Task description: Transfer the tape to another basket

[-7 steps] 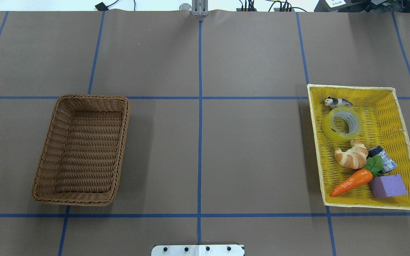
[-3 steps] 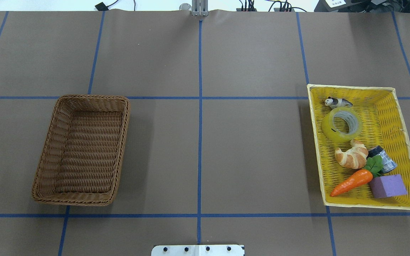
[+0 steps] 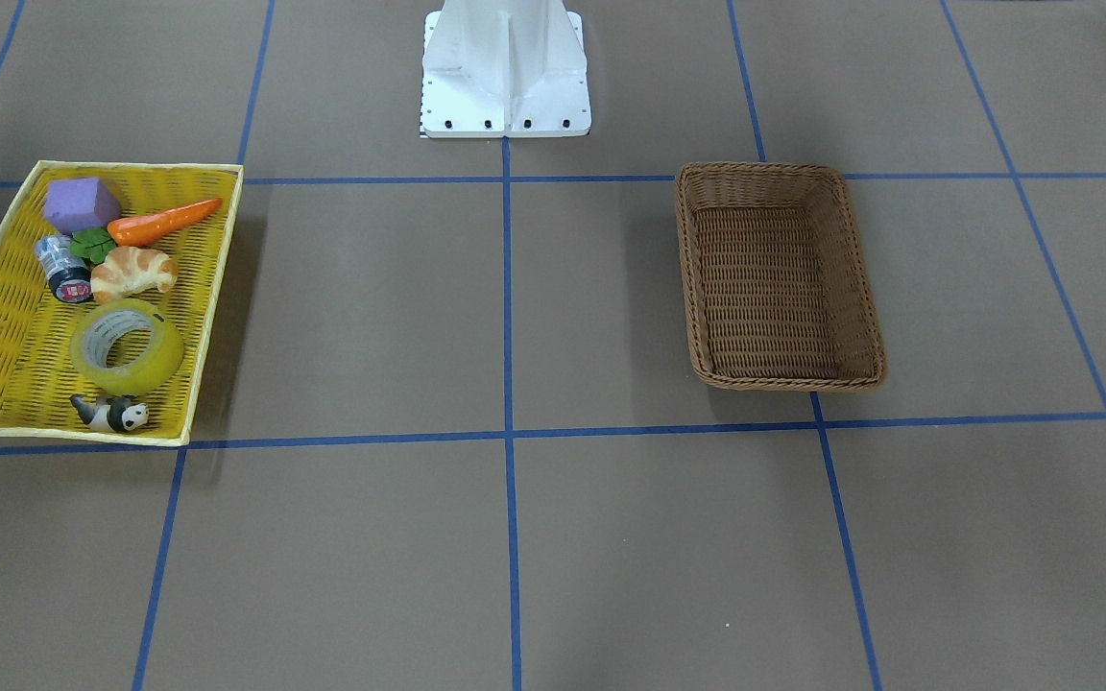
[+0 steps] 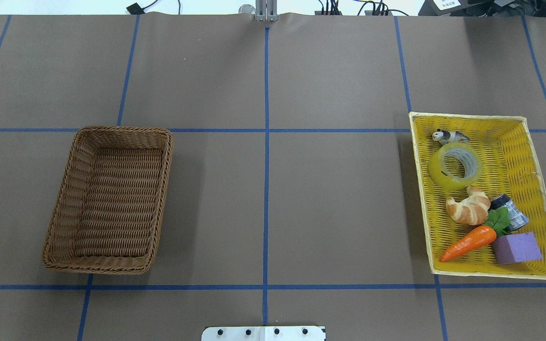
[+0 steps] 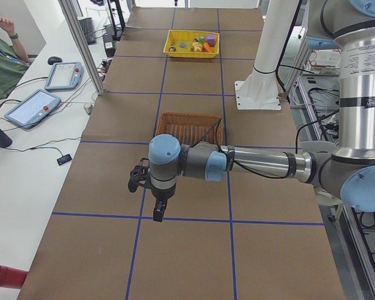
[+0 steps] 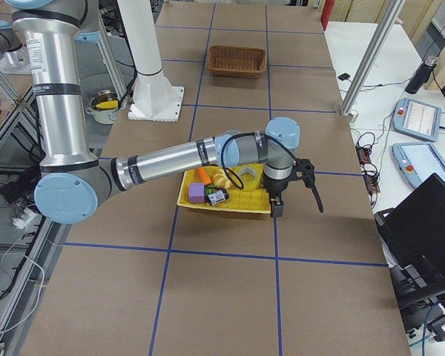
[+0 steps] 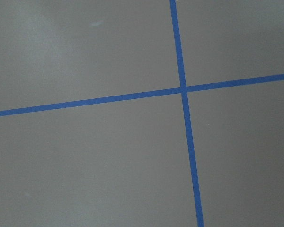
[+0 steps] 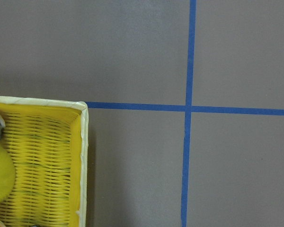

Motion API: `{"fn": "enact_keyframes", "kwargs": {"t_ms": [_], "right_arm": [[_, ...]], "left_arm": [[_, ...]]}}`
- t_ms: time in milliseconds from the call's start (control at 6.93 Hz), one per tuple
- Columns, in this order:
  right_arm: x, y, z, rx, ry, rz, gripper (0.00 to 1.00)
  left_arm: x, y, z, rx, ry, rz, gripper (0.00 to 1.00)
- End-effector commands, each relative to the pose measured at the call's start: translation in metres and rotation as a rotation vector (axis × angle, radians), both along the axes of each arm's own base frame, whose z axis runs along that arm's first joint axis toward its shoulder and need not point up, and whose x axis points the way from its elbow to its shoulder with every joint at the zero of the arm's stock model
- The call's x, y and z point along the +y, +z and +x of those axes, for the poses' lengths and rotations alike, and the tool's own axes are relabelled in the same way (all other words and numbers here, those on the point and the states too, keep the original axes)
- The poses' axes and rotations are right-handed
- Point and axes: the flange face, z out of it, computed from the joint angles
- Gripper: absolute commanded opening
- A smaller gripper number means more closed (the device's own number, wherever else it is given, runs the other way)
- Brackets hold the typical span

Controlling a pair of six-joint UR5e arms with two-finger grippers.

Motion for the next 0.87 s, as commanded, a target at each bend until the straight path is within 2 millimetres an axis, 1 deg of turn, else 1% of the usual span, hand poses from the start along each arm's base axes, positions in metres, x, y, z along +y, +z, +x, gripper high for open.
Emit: {"fn": "enact_keyframes", "kwargs": {"t_ms": [0,144,289,433,577,722], "right_arm": [[-0.028,-0.051,-0.071,-0.010,-0.052,0.043,1.00],[-0.019,-0.075,-0.108,-0.068,-0.078,0.100,1.00],[-0.010,-0.077,-0.149,-0.106,-0.089,0.113,1.00],[-0.004,-0.062,-0.176,-0.110,-0.123,0.100,1.00],[0.001,-0.055,-0.195,-0.109,-0.157,0.087,1.00],[0.004,-0.041,-0.210,-0.097,-0.182,0.064,1.00]], "left_arm": [[0.000,-0.023,0.001,-0.001,0.001,0.043,0.98],[-0.001,-0.024,0.001,-0.001,0.002,0.043,0.98],[-0.004,-0.027,0.003,0.000,0.003,0.046,0.99],[-0.002,-0.027,0.004,0.003,0.005,0.047,0.99],[-0.002,-0.024,0.004,0.003,0.005,0.046,0.99],[-0.003,-0.023,0.004,0.003,0.004,0.043,0.99]]}}
